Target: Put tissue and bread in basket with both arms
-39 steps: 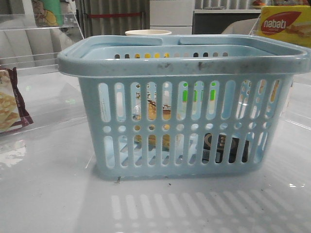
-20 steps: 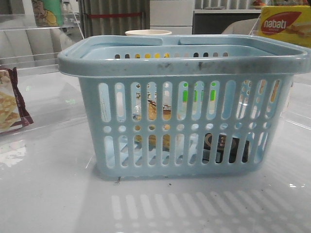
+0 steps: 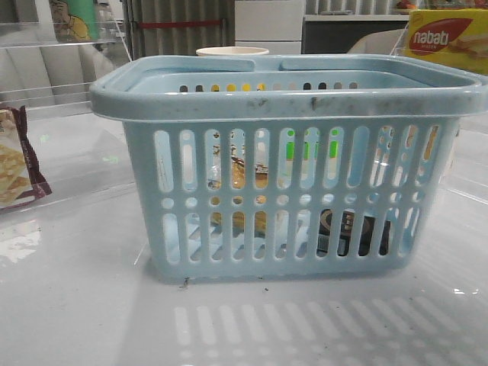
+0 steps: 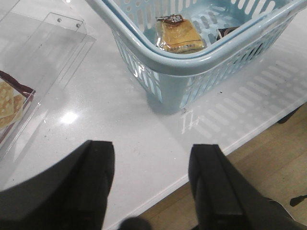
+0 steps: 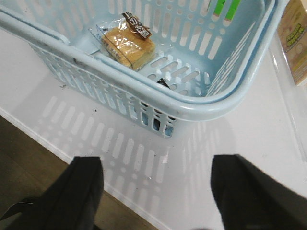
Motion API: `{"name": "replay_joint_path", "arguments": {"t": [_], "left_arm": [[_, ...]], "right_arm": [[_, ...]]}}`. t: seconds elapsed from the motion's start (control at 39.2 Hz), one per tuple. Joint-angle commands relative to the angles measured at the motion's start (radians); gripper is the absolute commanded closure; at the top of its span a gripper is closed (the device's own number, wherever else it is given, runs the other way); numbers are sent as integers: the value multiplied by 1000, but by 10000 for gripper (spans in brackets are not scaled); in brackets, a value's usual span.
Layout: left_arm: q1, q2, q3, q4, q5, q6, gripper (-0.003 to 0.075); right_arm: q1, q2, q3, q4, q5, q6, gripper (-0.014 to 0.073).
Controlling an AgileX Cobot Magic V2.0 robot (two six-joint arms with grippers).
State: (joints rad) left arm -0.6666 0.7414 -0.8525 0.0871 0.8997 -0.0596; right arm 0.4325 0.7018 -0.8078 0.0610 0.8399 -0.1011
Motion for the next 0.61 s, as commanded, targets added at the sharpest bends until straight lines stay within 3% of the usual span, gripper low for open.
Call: {"name": "replay_joint_path", "arguments": {"t": [0.0, 0.25, 0.36, 0.43, 0.59], "left_arm": [[-9, -4, -27, 7, -80, -14, 300], [-9, -4, -27, 7, -84, -16, 305], [-9, -4, -27, 7, -84, -18, 351], [-9, -4, -27, 7, -84, -18, 401], [-9, -4, -27, 7, -84, -18, 519]], "right_arm": [[0, -27, -26, -5, -10, -1, 21], [0, -26, -26, -6, -6, 33, 23], [0, -26, -26, -7, -17, 33, 29], [0, -26, -26, -7, -18, 33, 87], [0, -26, -26, -9, -15, 33, 307]]}}
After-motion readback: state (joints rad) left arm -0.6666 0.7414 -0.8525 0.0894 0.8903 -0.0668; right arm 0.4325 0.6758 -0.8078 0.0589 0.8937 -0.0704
